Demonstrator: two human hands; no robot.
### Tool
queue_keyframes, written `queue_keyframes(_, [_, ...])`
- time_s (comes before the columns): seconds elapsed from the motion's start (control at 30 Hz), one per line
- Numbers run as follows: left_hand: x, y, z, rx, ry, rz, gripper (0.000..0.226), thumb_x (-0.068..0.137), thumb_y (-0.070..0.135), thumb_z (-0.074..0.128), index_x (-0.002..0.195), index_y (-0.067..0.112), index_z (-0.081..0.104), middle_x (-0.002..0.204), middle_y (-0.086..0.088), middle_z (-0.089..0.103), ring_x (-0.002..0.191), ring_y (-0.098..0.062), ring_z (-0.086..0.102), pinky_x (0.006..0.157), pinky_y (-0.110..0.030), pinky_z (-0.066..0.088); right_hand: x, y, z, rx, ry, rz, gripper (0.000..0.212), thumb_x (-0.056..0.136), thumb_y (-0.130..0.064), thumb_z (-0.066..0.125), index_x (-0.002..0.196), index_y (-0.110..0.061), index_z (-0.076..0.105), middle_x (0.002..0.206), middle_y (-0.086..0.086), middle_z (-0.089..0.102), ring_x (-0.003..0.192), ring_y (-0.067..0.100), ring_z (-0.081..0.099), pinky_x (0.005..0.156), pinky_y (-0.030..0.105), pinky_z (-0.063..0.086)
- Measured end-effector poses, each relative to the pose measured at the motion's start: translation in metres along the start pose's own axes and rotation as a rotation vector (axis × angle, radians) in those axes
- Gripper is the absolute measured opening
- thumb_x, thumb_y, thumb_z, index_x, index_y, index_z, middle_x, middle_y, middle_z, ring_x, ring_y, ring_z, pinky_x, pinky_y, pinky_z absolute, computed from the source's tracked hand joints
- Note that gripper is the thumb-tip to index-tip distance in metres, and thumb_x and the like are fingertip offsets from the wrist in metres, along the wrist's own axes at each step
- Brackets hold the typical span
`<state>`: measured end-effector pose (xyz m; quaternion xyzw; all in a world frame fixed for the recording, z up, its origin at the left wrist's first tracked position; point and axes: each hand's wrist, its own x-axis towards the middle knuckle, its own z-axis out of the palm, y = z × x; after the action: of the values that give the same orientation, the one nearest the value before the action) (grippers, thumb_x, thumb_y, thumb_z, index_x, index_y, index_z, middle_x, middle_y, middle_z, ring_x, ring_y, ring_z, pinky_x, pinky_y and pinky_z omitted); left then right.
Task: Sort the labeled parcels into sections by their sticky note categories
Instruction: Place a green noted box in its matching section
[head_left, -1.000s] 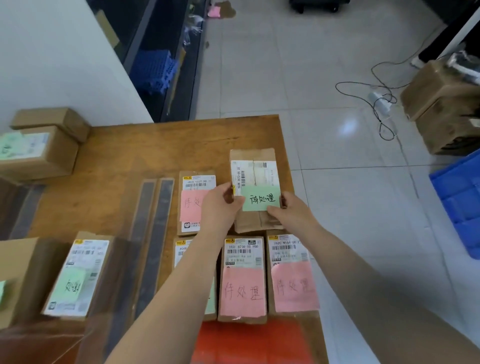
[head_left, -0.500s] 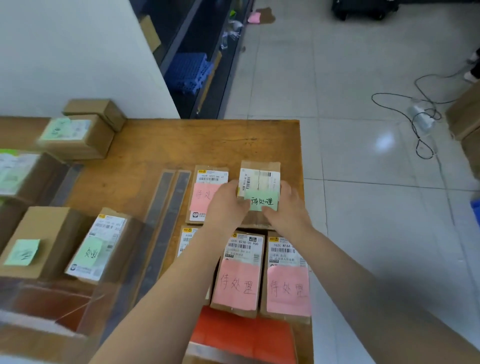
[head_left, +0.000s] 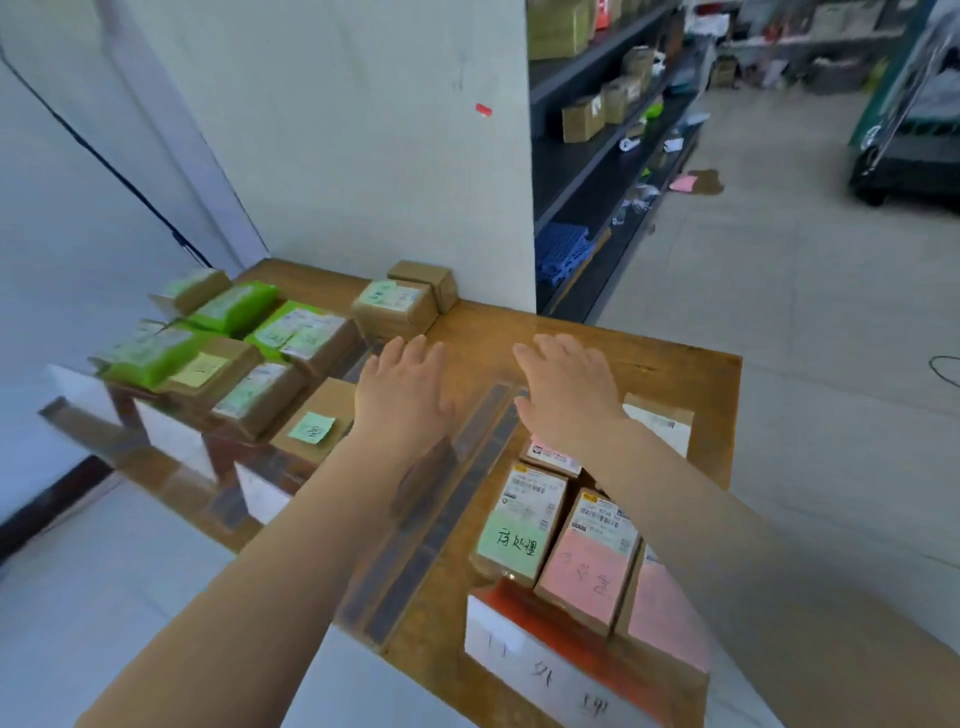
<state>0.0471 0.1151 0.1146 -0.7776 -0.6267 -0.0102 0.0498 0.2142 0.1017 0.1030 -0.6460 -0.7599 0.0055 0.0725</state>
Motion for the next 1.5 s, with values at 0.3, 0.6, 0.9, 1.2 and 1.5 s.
queue_keyframes(0.3, [-0.029, -0.131, -0.025, 0.088, 0.082, -0.077, 0.063, 0.092, 0.041, 0.047, 0.146, 0.022, 0.022, 0.154, -0.003, 0.026, 0.142, -0.026, 0.020, 0.113, -0.044, 0.024, 0.032, -0.125, -0.028, -0.071, 0.023, -0.093, 0.054, 0.092, -0.034, 0.048, 0.141, -0.020, 0.031, 0.143, 0.008, 0.039, 0.127, 0.029, 0.037, 0.100, 0.044, 0.035])
queue_keyframes(0.6, [-0.044, -0.276, -0.021, 0.103, 0.127, -0.034, 0.063, 0.093, 0.041, 0.045, 0.147, 0.021, 0.020, 0.154, -0.003, 0.025, 0.142, -0.024, 0.020, 0.111, -0.042, 0.025, 0.076, -0.260, -0.015, -0.050, 0.020, -0.026, 0.056, 0.092, -0.036, 0.049, 0.143, -0.020, 0.030, 0.146, 0.006, 0.036, 0.134, 0.028, 0.033, 0.102, 0.044, 0.033])
queue_keyframes(0.9, [-0.020, -0.344, -0.002, 0.080, 0.102, 0.047, 0.062, 0.095, 0.042, 0.040, 0.148, 0.021, 0.016, 0.155, -0.003, 0.022, 0.142, -0.025, 0.021, 0.111, -0.042, 0.024, 0.111, -0.317, 0.009, -0.098, -0.038, 0.038, 0.059, 0.094, -0.035, 0.047, 0.146, -0.020, 0.024, 0.151, 0.007, 0.027, 0.136, 0.028, 0.028, 0.104, 0.044, 0.031])
queue_keyframes(1.2, [0.071, -0.363, 0.032, 0.038, 0.060, 0.138, 0.062, 0.094, 0.039, 0.042, 0.147, 0.021, 0.018, 0.154, -0.002, 0.024, 0.143, -0.023, 0.021, 0.113, -0.042, 0.026, 0.185, -0.301, 0.043, -0.049, -0.070, 0.146, 0.056, 0.094, -0.035, 0.044, 0.145, -0.020, 0.025, 0.151, 0.007, 0.029, 0.137, 0.028, 0.028, 0.104, 0.043, 0.031])
queue_keyframes(1.5, [0.215, -0.351, 0.081, 0.056, -0.039, 0.247, 0.061, 0.094, 0.038, 0.043, 0.147, 0.021, 0.018, 0.154, -0.001, 0.025, 0.141, -0.023, 0.022, 0.113, -0.042, 0.025, 0.290, -0.242, 0.090, 0.048, -0.144, 0.315, 0.059, 0.095, -0.033, 0.045, 0.148, -0.022, 0.022, 0.154, 0.005, 0.025, 0.139, 0.026, 0.026, 0.109, 0.044, 0.028])
